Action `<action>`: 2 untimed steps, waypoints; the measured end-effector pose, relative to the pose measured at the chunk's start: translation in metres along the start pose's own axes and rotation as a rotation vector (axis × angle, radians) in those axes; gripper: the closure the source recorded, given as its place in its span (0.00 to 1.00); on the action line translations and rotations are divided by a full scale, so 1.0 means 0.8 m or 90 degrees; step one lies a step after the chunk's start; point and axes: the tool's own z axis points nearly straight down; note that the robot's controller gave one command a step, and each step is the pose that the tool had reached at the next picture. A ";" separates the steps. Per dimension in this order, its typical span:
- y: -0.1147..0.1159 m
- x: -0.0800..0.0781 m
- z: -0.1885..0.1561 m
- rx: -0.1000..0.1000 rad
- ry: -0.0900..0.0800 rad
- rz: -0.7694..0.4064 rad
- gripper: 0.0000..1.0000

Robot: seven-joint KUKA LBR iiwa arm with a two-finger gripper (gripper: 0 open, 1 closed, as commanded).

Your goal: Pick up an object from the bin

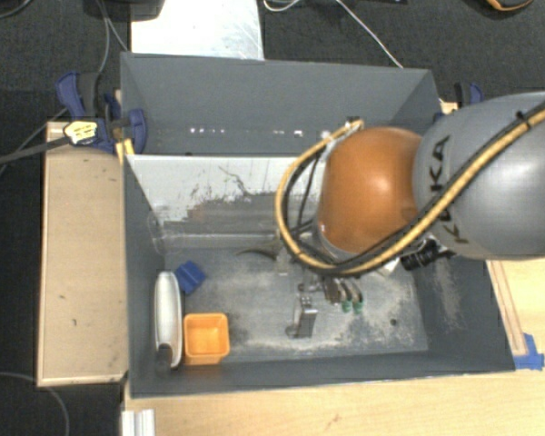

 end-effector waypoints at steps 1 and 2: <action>-0.001 -0.002 -0.005 -0.001 -0.005 0.005 0.00; 0.104 -0.014 0.139 -0.001 0.002 -0.077 0.00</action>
Offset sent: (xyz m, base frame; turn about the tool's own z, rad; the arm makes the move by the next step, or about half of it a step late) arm 0.0112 0.0810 -0.1088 -0.1121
